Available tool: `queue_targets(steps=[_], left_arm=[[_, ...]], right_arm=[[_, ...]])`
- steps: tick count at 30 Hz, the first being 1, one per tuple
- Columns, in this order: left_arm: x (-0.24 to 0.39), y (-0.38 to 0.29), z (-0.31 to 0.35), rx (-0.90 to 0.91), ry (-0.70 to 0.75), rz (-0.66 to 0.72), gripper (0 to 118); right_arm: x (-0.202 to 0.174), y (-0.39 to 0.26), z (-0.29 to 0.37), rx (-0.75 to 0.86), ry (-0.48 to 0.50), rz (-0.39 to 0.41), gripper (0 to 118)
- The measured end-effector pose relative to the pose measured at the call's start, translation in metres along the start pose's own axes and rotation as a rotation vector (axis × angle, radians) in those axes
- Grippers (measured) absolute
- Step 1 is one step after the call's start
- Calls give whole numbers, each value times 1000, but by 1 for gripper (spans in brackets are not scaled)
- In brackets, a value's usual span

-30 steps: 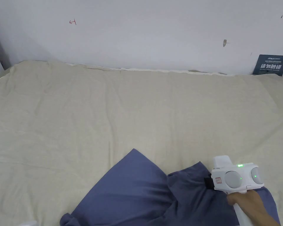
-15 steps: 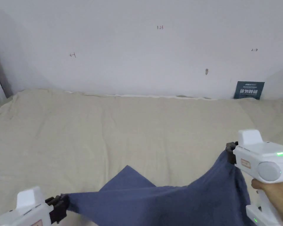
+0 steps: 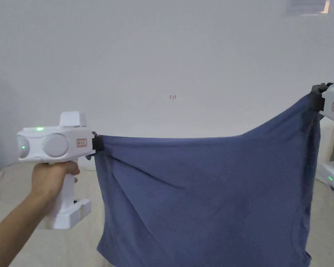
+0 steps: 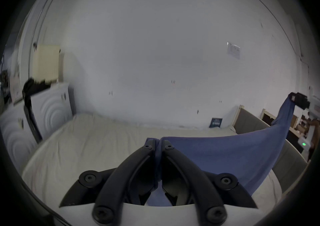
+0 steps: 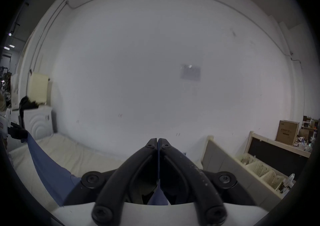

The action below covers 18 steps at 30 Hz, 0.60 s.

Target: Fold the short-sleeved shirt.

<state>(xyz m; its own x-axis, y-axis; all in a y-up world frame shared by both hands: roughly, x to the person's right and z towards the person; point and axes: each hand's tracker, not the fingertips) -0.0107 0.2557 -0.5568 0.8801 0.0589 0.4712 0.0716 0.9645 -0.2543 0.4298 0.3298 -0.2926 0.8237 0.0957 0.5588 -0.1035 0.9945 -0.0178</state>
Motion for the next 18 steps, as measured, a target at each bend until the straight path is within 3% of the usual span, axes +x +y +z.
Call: queue_targets(steps=[5, 10, 14, 18], left_arm=[[20, 75, -38, 80, 73, -117, 6], [29, 107, -64, 117, 104, -144, 6], [22, 94, -83, 138, 108, -126, 6], [13, 39, -113, 81, 112, -142, 6]], right_arm=[[9, 43, -33, 79, -22, -42, 2], [9, 60, -66, 110, -23, -74, 2], [5, 43, -80, 129, -5, -135, 2], [-4, -13, -89, 83, 16, -158, 2]])
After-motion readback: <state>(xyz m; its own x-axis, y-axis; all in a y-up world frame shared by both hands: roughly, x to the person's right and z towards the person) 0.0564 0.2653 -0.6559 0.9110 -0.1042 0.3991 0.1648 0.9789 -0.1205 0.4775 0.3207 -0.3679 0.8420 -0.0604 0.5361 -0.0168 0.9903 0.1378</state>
